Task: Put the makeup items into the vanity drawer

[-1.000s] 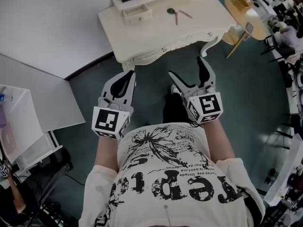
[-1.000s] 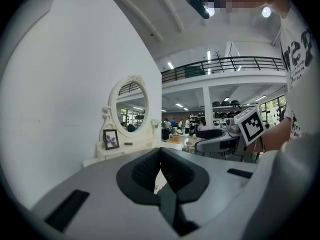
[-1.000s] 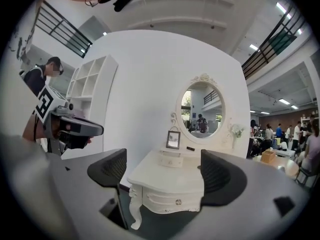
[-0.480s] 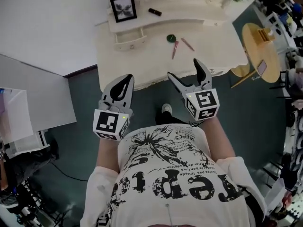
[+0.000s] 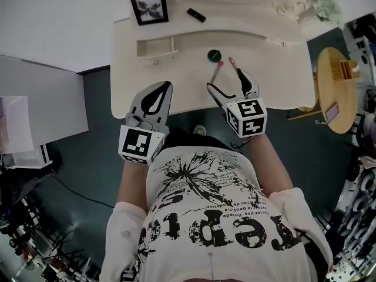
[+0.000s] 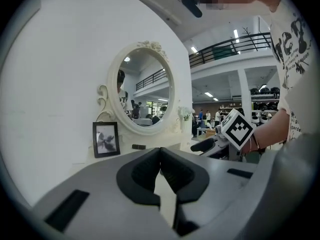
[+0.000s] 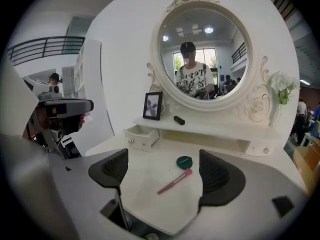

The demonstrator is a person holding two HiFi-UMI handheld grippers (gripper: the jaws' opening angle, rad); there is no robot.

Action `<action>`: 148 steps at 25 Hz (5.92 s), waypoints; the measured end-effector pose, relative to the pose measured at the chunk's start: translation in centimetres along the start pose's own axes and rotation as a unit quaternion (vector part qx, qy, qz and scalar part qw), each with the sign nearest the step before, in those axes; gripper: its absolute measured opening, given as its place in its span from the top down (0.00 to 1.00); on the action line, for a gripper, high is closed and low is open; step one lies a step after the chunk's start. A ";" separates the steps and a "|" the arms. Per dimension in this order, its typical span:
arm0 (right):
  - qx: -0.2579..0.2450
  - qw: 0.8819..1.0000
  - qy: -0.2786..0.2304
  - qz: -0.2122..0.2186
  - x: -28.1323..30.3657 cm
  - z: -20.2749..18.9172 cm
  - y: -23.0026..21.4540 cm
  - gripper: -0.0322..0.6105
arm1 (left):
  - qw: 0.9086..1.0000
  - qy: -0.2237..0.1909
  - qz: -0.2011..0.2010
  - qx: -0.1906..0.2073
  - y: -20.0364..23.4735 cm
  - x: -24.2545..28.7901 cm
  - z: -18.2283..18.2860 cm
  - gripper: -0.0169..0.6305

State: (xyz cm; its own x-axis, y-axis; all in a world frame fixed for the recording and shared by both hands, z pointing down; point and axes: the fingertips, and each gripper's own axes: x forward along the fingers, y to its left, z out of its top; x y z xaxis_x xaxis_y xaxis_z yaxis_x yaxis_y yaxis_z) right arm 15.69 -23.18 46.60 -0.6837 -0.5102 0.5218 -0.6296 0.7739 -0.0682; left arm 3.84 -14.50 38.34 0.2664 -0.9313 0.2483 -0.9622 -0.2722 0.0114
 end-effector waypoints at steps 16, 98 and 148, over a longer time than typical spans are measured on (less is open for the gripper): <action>0.104 0.973 0.205 -0.029 12.6 -9.4 -4.6 0.45 | 0.998 0.040 -0.030 -0.040 7.5 9.1 -3.8 0.95; 0.031 0.965 0.259 -0.004 10.0 -7.8 -13.3 0.55 | 0.995 0.019 -0.098 -0.016 3.2 19.5 1.1 0.95; -0.218 0.925 0.198 0.241 25.3 6.9 13.4 0.85 | 0.986 0.003 0.152 -0.066 22.2 0.6 -1.7 0.95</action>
State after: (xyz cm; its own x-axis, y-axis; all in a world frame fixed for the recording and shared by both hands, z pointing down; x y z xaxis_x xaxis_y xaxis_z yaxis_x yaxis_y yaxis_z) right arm -12.58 -28.25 53.01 -0.6026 0.0438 0.7969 -0.0203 0.9973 -0.0702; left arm -17.44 -20.65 40.40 -0.0362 -0.9634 0.2657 -0.9967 0.0542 0.0608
